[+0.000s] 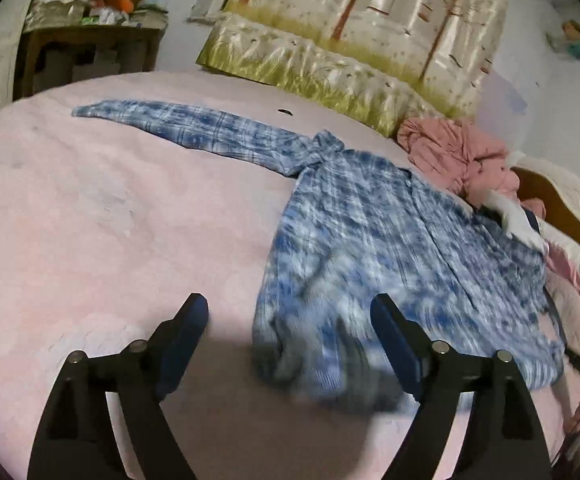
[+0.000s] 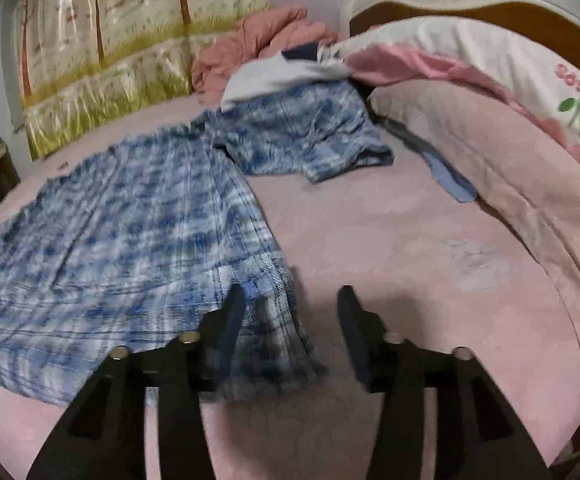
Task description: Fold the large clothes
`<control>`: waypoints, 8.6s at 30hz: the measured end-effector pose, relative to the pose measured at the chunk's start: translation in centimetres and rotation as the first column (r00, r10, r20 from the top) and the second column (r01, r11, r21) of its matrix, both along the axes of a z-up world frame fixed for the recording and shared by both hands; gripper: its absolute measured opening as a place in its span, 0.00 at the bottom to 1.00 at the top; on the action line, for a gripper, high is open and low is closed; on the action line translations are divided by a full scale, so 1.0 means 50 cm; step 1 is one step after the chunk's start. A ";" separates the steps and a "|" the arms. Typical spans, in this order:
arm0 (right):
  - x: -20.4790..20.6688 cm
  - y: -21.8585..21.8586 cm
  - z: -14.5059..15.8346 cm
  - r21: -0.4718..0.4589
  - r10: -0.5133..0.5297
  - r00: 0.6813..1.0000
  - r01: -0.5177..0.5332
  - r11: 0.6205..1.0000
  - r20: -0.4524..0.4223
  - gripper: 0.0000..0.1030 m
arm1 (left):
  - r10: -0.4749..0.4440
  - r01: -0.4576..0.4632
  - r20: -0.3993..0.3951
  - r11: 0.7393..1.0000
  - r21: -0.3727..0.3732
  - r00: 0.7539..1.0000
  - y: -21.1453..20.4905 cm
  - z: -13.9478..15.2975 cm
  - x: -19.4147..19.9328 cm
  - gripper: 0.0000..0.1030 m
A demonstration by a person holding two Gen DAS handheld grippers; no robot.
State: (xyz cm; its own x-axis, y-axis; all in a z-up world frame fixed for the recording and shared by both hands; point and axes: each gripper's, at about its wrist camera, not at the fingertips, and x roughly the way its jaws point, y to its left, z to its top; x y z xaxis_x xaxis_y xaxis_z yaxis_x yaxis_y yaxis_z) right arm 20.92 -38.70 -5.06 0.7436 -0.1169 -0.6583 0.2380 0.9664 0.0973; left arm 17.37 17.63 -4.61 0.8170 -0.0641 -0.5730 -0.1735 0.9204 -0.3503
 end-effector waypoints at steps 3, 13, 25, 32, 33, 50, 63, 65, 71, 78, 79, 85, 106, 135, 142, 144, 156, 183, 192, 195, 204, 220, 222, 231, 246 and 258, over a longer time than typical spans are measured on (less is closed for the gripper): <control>-0.027 0.007 0.004 0.054 0.011 1.000 -0.012 0.998 0.002 0.63 | -0.025 0.021 -0.059 0.997 -0.070 0.998 -0.009 -0.019 -0.020 0.85; 0.005 -0.047 -0.068 0.417 -0.007 0.997 0.036 0.908 -0.071 0.48 | -0.095 0.068 -0.089 0.959 -0.275 0.991 -0.006 -0.062 0.019 0.14; -0.019 -0.028 -0.023 0.184 0.009 1.000 -0.007 0.983 -0.013 0.05 | -0.032 0.031 -0.019 0.997 -0.078 0.999 -0.041 -0.007 -0.024 0.11; -0.046 -0.030 0.009 0.046 -0.081 0.994 0.078 0.996 0.070 0.68 | 0.107 -0.108 0.052 0.994 0.010 0.993 -0.004 0.010 -0.062 0.68; -0.061 -0.025 0.022 0.044 -0.061 0.991 0.056 0.997 0.120 0.70 | 0.117 -0.123 0.108 0.991 0.051 0.987 -0.006 0.026 -0.078 0.78; -0.072 0.219 -0.017 -0.138 0.478 0.874 -0.487 0.863 -0.094 0.98 | -0.298 0.237 0.040 0.827 0.509 0.954 -0.290 0.027 -0.076 1.00; -0.028 0.196 -0.066 -0.276 0.256 0.939 -0.315 0.908 -0.230 0.98 | -0.101 0.189 -0.183 0.801 0.568 0.978 -0.265 -0.042 0.004 1.00; -0.022 0.178 -0.061 -0.237 0.248 0.945 -0.296 0.925 -0.213 0.96 | -0.076 0.161 -0.169 0.804 0.573 0.983 -0.245 -0.038 0.013 0.96; 0.004 0.128 -0.037 -0.156 0.207 0.967 -0.230 0.960 -0.150 0.39 | -0.085 0.167 -0.176 0.834 0.526 0.981 -0.196 -0.014 0.055 0.77; 0.100 0.130 0.025 -0.120 0.265 0.961 -0.273 0.954 -0.082 0.05 | -0.185 0.234 -0.164 0.898 0.372 0.969 -0.155 0.054 0.178 0.14; 0.119 0.132 0.030 -0.126 0.264 0.961 -0.272 0.954 -0.081 0.04 | -0.181 0.230 -0.165 0.906 0.356 0.969 -0.149 0.063 0.206 0.14; 0.266 0.149 0.015 -0.137 0.257 0.958 -0.274 0.952 -0.131 0.04 | -0.170 0.260 -0.277 0.908 0.329 0.946 -0.151 0.056 0.355 0.14; 0.294 0.039 0.002 -0.008 0.155 0.988 -0.155 0.988 0.025 0.93 | -0.062 0.081 -0.110 0.981 0.176 0.992 -0.046 -0.003 0.330 0.91; 0.329 -0.013 -0.081 0.122 0.236 0.961 -0.220 0.968 -0.142 0.88 | -0.153 0.167 -0.096 0.972 0.167 0.984 -0.054 -0.013 0.353 0.87; 0.328 -0.024 -0.076 0.048 0.095 0.990 -0.090 0.995 -0.106 0.63 | -0.084 0.091 -0.046 0.979 0.181 0.995 -0.002 0.014 0.439 0.22; 0.318 -0.043 -0.064 0.034 0.036 0.997 -0.033 0.999 -0.068 0.51 | -0.084 0.090 -0.039 0.969 0.228 0.996 -0.014 0.020 0.436 0.23; 0.267 -0.029 -0.002 0.069 0.127 0.992 -0.127 0.990 0.008 0.91 | -0.045 0.039 -0.097 0.997 -0.063 0.994 0.023 -0.013 0.302 1.00; 0.014 -0.047 0.032 0.335 0.119 0.993 -0.116 0.935 0.012 0.04 | -0.040 0.040 -0.002 0.999 -0.011 0.999 -0.021 0.107 0.006 0.06; -0.080 -0.053 -0.004 0.257 0.057 0.992 -0.027 0.966 -0.110 0.13 | -0.050 0.058 -0.115 0.996 0.069 0.992 -0.050 0.035 -0.065 0.10; -0.064 -0.049 -0.001 0.144 0.000 0.993 0.017 0.989 -0.122 0.37 | -0.016 0.024 -0.111 0.997 0.074 0.994 -0.043 0.031 -0.060 0.27; -0.033 0.009 0.044 -0.016 0.122 0.991 -0.123 0.992 -0.059 0.77 | -0.078 0.094 -0.103 0.984 0.152 0.992 -0.059 0.061 0.027 0.80; 0.067 0.006 0.017 -0.038 0.092 0.996 -0.092 0.995 0.002 0.02 | -0.046 0.036 0.044 0.977 0.212 0.998 -0.024 0.041 0.108 0.04; 0.081 0.013 -0.002 -0.055 0.096 0.994 -0.099 0.994 -0.042 0.02 | -0.036 0.046 -0.045 0.967 0.250 0.998 -0.036 0.009 0.142 0.04; 0.091 -0.027 -0.045 0.041 0.063 0.992 -0.059 0.997 -0.106 0.40 | -0.028 0.075 -0.159 0.950 0.303 0.987 -0.052 -0.029 0.160 0.25; -0.018 -0.023 0.079 0.037 0.032 0.966 -0.043 0.998 0.258 1.00 | -0.127 0.014 0.295 0.934 0.357 0.947 -0.214 0.165 0.043 1.00; -0.047 0.068 0.085 -0.098 0.109 0.940 -0.081 0.992 0.324 0.92 | -0.232 0.144 0.201 0.916 0.375 0.952 -0.277 0.095 0.060 1.00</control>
